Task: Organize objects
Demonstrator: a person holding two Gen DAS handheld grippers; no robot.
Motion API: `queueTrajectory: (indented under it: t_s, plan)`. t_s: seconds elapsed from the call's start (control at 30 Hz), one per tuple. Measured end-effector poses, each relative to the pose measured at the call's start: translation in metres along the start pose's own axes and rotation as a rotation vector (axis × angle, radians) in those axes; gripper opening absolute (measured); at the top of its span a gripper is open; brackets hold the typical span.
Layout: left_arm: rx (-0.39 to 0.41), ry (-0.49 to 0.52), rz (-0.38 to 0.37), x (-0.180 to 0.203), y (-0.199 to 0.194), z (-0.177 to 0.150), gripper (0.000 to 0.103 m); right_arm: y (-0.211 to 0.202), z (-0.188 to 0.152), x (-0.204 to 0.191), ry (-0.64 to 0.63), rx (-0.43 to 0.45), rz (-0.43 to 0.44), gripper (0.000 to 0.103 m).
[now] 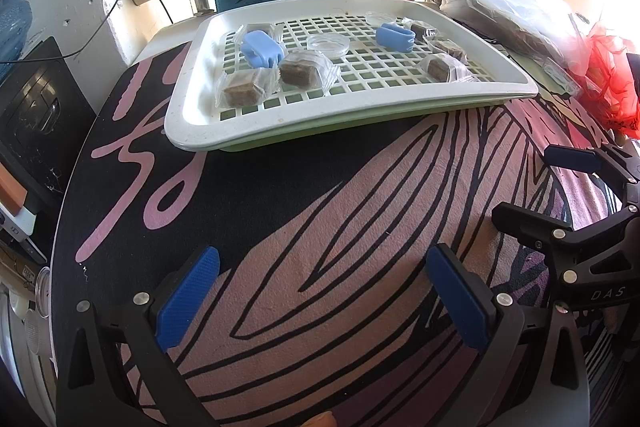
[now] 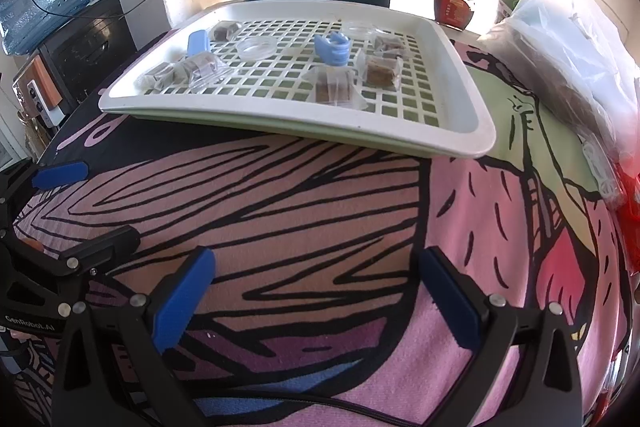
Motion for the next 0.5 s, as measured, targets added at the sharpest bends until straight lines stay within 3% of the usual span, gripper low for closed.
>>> queueTrajectory:
  t_s: [0.5]
  plan:
    - [0.0, -0.036, 0.032, -0.0075, -0.0065, -0.0055, 0.103, -0.0036, -0.0039, -0.003, 0.026, 0.0, -0.027, 0.103]
Point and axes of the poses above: each gripper's, at about its wrist camera, not at the fingertips, and y roughly the way its jaws point, x to its right, z to its top, the point moved 4 cm from there along y, roughly the way its jaws point, and after that the axes turned 6 degrees about x, right-handed, at the moved point
